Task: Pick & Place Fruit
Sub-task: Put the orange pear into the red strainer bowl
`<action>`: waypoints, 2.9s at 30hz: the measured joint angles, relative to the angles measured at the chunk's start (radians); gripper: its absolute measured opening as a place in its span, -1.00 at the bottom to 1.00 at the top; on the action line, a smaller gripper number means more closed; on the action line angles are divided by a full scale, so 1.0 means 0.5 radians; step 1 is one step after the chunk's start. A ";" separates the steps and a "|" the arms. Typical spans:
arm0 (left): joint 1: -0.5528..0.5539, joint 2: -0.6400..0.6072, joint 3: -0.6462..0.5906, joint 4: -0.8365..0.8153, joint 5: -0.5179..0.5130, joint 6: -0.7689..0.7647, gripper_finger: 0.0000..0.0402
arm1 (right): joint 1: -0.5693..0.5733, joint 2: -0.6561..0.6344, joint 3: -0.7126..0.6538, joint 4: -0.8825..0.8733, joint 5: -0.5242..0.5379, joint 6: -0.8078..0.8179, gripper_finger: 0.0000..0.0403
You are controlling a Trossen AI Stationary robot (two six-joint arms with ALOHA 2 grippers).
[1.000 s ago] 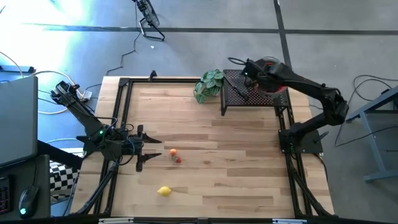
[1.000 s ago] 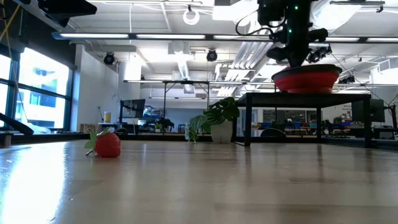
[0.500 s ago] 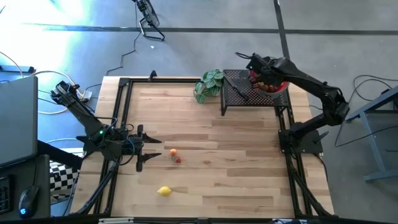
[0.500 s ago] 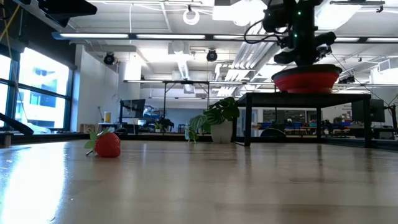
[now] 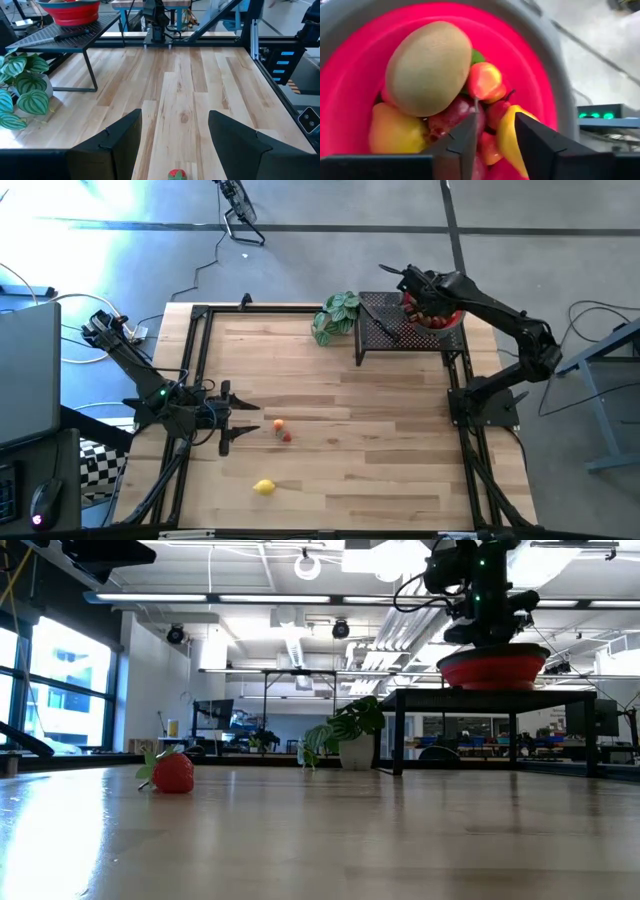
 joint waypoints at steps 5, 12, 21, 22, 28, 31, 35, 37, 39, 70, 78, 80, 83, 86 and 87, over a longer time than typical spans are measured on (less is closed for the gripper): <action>0.000 0.000 0.000 0.000 0.000 0.000 0.11 | 0.128 -0.047 0.001 0.007 0.122 -0.108 -0.32; 0.001 0.000 -0.001 0.000 0.001 0.000 0.11 | 0.406 -0.191 0.001 0.075 0.120 -0.140 -0.51; 0.000 0.001 -0.001 0.001 0.001 -0.002 0.11 | 0.750 -0.337 0.002 0.297 -0.256 -0.141 -0.69; 0.000 0.001 -0.001 0.001 0.002 -0.006 0.11 | 0.792 -0.338 0.002 0.346 -0.306 -0.141 -0.70; 0.000 0.001 -0.001 0.001 0.009 -0.007 0.11 | 1.009 -0.321 0.002 0.695 -0.618 -0.310 -0.73; 0.000 0.001 -0.001 0.001 0.036 -0.008 0.11 | 1.095 -0.303 0.001 0.854 -0.759 -0.438 -0.73; 0.000 0.001 -0.001 0.001 0.071 -0.055 0.11 | 1.189 -0.271 0.001 0.985 -0.884 -0.524 -0.73; 0.000 0.001 -0.001 -0.001 0.080 -0.072 0.11 | 1.219 -0.264 0.001 0.999 -0.898 -0.527 -0.73; 0.000 0.001 -0.001 -0.005 0.110 -0.101 0.11 | 1.256 -0.234 0.001 1.009 -0.893 -0.535 -0.73; 0.000 0.003 -0.001 -0.137 0.149 -0.375 0.11 | 1.685 -0.204 -1.396 3.237 -1.312 -0.434 -0.98; 0.001 0.143 -0.001 -0.128 -0.044 -0.845 0.11 | 1.685 -0.204 -1.406 3.284 -1.308 -0.481 -0.98; 0.001 0.233 -0.001 -0.130 -0.111 -0.968 0.11 | 1.685 -0.204 -1.406 3.326 -1.308 -0.527 -0.98; 0.040 0.386 0.001 -0.124 -0.172 -1.200 0.11 | 1.685 -0.204 -1.406 3.357 -1.308 -0.570 -0.98; 0.133 0.517 0.028 -0.142 -0.051 -1.391 0.11 | 1.685 -0.204 -1.406 3.357 -1.308 -0.572 -0.98; 0.179 0.557 0.043 -0.145 0.018 -1.415 0.11 | 1.685 -0.204 -1.406 3.356 -1.308 -0.572 -0.98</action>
